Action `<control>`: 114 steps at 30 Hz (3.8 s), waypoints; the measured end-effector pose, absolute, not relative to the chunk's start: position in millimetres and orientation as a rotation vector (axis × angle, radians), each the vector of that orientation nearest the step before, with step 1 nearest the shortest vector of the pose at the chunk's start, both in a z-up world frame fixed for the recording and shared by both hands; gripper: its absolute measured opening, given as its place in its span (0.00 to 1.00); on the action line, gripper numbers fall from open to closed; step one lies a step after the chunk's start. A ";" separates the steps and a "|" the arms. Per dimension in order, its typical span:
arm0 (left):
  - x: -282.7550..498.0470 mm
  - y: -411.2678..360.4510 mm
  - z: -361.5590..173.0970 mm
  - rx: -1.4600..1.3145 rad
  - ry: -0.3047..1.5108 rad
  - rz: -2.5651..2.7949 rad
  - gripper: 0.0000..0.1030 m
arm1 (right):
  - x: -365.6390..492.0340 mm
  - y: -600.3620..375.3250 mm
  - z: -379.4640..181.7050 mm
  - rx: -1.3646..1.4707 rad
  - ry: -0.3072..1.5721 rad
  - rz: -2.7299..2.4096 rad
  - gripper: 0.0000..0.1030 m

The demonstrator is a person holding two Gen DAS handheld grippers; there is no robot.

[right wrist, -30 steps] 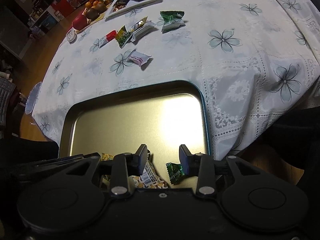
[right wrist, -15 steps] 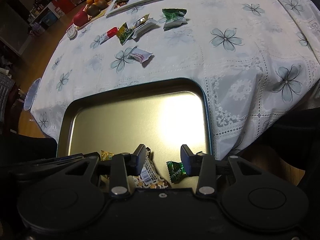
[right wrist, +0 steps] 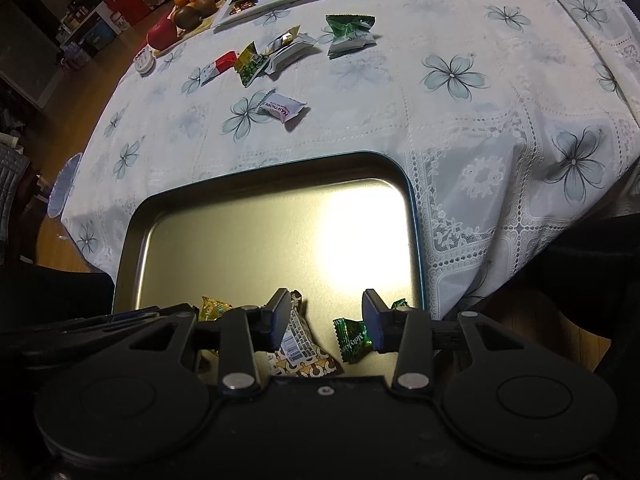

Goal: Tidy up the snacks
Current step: 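Lower both tools to the tray and open them to release the candies, then lift both open tools and move them forward toward the remaining snacks, then grasp the red-white packet with left tool while right tool grasps green packet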

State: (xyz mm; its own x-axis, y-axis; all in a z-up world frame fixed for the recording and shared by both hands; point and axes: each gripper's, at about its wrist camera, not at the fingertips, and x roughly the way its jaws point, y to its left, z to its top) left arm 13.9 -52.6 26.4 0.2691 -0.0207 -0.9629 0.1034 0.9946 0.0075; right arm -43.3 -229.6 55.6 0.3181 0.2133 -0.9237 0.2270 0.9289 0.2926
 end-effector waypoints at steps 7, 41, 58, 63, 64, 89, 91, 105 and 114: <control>13.3 -52.1 24.5 0.068 1.309 -0.086 0.34 | -43.6 -227.0 55.3 0.389 1.262 -0.006 0.41; 35.6 -27.4 24.5 0.076 1.220 -0.087 0.52 | -23.6 -207.9 39.8 0.320 1.386 -0.047 0.54; 101.8 -19.0 23.7 0.063 1.275 -0.154 0.52 | 44.2 -208.2 56.7 0.235 1.383 0.014 0.56; 131.8 -17.1 26.3 0.063 1.271 -0.152 0.52 | 83.4 -212.0 61.3 0.223 1.374 0.024 0.56; 139.4 -16.4 26.4 0.059 1.270 -0.159 0.52 | 90.4 -212.9 61.8 0.221 1.372 0.026 0.56; 308.2 -19.6 20.3 0.052 1.194 -0.173 0.52 | 263.8 -259.3 33.8 0.313 1.390 -0.161 0.57; 321.0 -19.8 17.1 0.045 1.192 -0.182 0.52 | 269.6 -259.5 30.1 0.311 1.387 -0.166 0.57; 390.8 -34.3 -31.9 0.045 1.192 -0.060 0.52 | 284.9 -261.0 16.8 0.382 1.419 -0.153 0.57; 397.9 -34.4 -50.2 0.079 1.269 -0.032 0.52 | 288.4 -266.3 12.4 0.390 1.421 -0.185 0.57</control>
State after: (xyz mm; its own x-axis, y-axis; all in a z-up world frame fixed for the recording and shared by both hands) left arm 397.9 -34.4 -50.2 0.2970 0.0196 -0.9547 0.0680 0.9968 0.0416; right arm 288.4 -266.3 12.4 0.1484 0.1055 -0.9833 0.3542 0.9227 0.1525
